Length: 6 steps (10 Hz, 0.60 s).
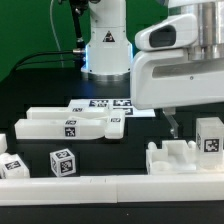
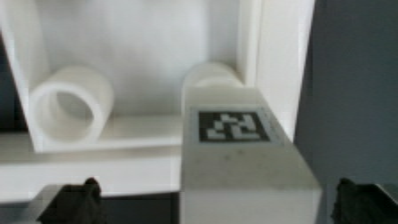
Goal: Assemble chair
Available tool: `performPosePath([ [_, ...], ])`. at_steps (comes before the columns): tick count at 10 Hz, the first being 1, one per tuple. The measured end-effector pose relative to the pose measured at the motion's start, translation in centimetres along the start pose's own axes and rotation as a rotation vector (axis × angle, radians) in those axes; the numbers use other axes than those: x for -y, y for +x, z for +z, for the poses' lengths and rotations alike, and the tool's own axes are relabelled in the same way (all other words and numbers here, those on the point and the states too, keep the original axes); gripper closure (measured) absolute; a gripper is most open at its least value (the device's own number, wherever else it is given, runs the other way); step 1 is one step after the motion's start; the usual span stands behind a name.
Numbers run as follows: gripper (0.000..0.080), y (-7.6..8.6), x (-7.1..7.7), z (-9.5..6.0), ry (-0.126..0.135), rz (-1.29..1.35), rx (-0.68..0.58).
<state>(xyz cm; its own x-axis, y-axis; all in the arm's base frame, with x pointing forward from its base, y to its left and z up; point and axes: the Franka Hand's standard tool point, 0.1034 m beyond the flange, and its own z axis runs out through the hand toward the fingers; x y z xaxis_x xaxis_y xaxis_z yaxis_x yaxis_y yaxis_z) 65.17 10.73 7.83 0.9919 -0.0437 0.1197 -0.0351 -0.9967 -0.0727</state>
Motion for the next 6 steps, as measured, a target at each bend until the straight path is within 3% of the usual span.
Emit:
performPosePath([
  [2, 0.0156, 0.02, -0.01, 0.0, 0.0, 0.011, -0.002],
  [3, 0.0269, 0.0, -0.02, 0.03, 0.0, 0.034, -0.002],
  [4, 0.0269, 0.0, -0.03, 0.04, 0.0, 0.036, -0.001],
  [5, 0.047, -0.01, 0.0, 0.06, 0.001, 0.082, -0.001],
  [6, 0.0515, -0.03, 0.02, 0.07, 0.001, 0.169, -0.001],
])
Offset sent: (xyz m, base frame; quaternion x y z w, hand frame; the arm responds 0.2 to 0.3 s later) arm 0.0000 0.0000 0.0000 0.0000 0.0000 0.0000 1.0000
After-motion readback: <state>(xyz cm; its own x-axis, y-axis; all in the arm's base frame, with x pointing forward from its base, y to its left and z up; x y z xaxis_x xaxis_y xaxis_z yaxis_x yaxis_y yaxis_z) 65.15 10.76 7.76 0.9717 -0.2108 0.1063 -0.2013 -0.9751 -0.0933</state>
